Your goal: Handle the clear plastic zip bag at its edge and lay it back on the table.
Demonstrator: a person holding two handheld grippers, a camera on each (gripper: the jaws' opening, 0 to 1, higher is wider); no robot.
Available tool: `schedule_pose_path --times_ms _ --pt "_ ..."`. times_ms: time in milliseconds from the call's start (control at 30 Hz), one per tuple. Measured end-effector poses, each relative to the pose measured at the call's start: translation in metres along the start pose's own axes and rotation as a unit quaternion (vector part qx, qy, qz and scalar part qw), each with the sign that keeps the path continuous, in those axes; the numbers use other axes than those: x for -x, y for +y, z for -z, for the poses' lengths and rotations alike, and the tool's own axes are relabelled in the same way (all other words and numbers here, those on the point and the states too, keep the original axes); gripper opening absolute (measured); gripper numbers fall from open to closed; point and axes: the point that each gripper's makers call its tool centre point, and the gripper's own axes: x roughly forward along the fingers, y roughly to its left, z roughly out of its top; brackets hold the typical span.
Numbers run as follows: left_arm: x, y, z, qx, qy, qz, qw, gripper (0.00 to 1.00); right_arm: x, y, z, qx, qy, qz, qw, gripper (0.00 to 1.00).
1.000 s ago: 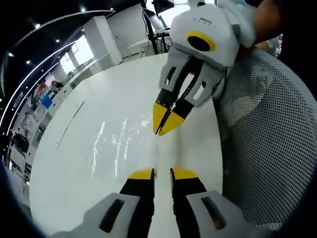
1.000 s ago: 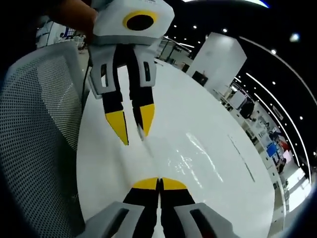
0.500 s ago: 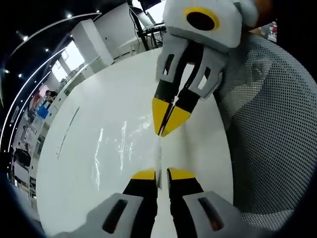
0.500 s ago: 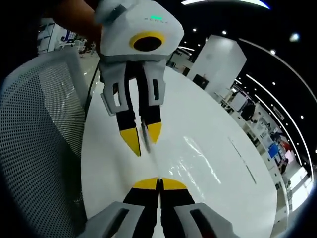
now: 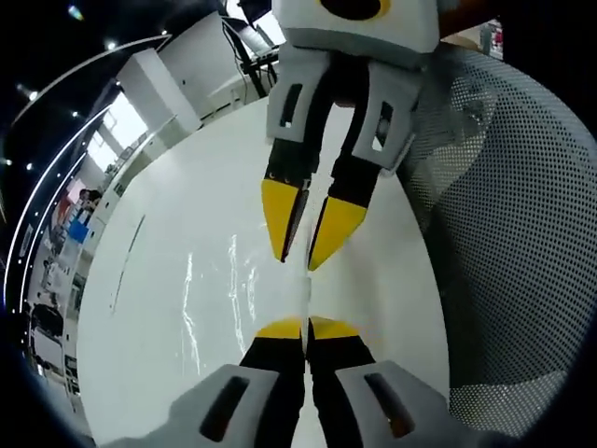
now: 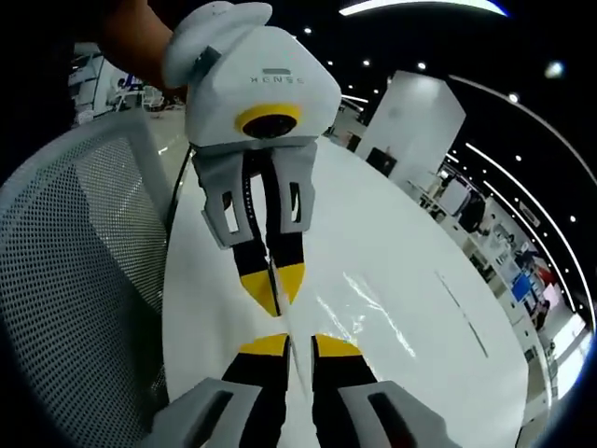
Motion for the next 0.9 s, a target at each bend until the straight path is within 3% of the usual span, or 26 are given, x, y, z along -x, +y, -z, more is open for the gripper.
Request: schedule_pose_path --times_ms 333,533,900 --pt "0.002 0.001 -0.001 -0.003 -0.005 0.003 1.0 0.0 -0.006 0.009 -0.008 0.006 -0.006 -0.026 0.9996 0.0" --pt "0.009 0.005 -0.004 0.004 -0.006 -0.005 1.0 0.03 -0.008 0.008 -0.007 -0.001 -0.002 -0.023 0.9997 0.0" --pt "0.021 0.009 -0.01 -0.042 0.012 -0.017 0.9989 0.01 -0.012 0.007 -0.005 -0.002 0.008 -0.021 0.9998 0.0"
